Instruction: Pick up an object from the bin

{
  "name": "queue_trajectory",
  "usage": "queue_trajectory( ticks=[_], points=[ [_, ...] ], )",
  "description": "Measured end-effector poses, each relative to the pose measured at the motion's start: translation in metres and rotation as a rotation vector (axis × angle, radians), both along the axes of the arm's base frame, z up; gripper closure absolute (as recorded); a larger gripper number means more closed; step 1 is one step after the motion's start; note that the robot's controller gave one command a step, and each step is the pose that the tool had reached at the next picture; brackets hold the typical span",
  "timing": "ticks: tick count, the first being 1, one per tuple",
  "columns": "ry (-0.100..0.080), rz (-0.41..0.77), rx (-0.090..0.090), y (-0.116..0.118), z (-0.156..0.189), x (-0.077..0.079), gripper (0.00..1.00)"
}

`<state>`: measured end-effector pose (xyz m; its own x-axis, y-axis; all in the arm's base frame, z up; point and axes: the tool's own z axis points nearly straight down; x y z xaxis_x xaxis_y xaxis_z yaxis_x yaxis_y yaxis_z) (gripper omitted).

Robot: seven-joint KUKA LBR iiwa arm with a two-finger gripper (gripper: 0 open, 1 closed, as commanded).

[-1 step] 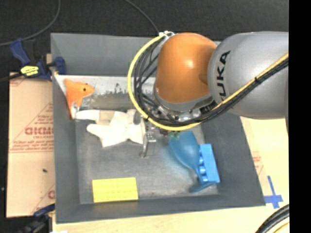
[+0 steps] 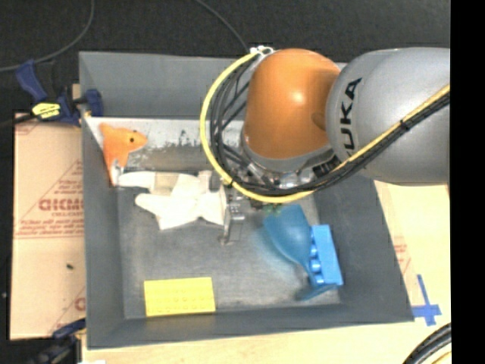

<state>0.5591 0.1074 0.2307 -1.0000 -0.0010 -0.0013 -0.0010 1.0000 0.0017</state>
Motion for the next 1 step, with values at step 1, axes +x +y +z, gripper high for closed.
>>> queue_trajectory(
  ticks=[1],
  points=[
    [-0.003,0.005,0.001,-0.0222,-0.1175,0.0532,0.00]
  ],
)
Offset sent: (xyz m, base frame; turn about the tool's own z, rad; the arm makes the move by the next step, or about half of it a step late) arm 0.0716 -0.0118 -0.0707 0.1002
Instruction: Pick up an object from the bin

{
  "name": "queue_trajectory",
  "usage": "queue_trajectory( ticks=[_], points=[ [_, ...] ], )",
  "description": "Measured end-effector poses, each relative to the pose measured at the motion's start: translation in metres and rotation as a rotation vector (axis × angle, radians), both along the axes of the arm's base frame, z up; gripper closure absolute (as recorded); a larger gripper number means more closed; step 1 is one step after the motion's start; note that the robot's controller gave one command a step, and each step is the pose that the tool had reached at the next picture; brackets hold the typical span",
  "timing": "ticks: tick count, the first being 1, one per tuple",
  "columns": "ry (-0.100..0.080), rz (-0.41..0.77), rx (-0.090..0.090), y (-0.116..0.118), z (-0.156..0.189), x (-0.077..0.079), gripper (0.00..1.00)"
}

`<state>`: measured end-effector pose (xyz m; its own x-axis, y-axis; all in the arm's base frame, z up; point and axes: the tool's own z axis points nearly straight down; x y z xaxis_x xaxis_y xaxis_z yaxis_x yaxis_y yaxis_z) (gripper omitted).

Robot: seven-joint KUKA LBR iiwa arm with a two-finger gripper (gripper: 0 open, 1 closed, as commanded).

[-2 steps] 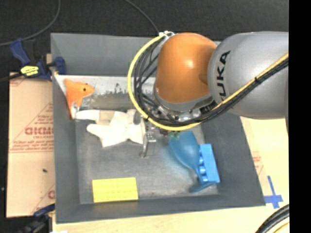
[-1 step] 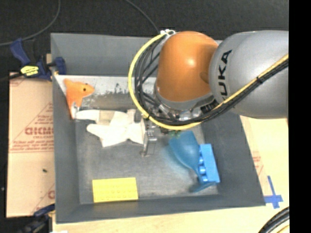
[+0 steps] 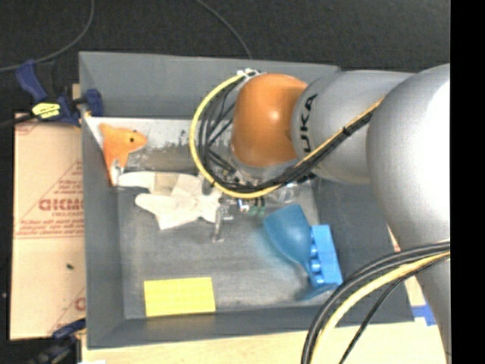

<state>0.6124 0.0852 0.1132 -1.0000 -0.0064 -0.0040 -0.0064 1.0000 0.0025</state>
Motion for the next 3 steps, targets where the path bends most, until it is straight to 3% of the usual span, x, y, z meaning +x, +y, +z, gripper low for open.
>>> queue_trajectory(
  ticks=[1,2,3],
  points=[
    [0.000,-0.096,0.001,0.008,0.040,0.017,0.00],
    [0.001,-0.224,0.002,0.036,-0.006,0.024,0.00],
    [-0.003,-0.362,0.005,0.048,-0.042,0.020,0.00]
  ],
)
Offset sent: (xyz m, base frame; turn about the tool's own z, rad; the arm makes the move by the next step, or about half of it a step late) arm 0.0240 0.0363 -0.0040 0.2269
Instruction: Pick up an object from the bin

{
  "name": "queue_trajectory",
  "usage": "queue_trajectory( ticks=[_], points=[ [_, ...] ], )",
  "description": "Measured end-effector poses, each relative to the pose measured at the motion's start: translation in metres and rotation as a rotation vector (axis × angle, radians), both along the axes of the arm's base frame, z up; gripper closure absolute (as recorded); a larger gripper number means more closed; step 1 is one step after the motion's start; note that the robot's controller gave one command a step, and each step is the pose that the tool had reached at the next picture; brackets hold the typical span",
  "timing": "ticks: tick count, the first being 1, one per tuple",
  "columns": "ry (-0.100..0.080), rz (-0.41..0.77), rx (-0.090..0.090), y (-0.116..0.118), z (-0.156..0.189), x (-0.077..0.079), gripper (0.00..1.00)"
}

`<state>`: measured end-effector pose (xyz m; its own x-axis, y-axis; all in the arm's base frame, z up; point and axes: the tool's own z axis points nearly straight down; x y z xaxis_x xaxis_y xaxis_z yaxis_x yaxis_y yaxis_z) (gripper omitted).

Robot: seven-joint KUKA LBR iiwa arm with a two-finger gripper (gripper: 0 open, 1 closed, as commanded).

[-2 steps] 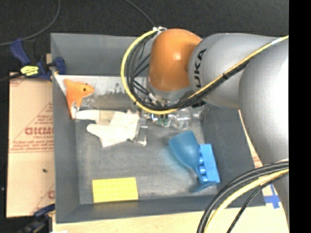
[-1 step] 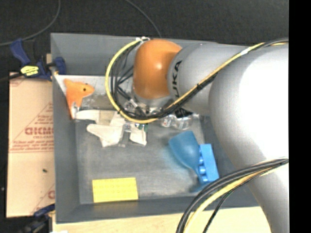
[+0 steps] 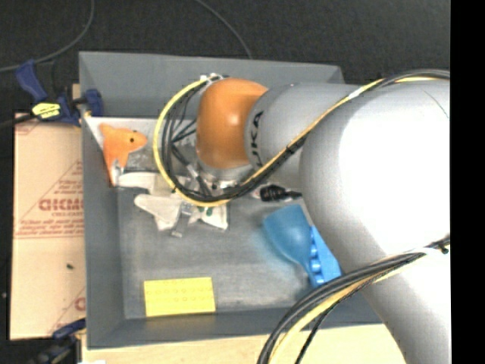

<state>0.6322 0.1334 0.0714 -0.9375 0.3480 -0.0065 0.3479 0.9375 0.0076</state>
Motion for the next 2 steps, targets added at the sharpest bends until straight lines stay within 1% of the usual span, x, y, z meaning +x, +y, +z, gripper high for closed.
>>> queue_trajectory(
  ticks=[1,2],
  points=[
    [-0.002,-0.048,0.003,-0.0078,0.0016,-0.0202,1.00],
    [-0.002,-0.048,0.003,-0.0078,0.0016,-0.0202,1.00]
  ],
)
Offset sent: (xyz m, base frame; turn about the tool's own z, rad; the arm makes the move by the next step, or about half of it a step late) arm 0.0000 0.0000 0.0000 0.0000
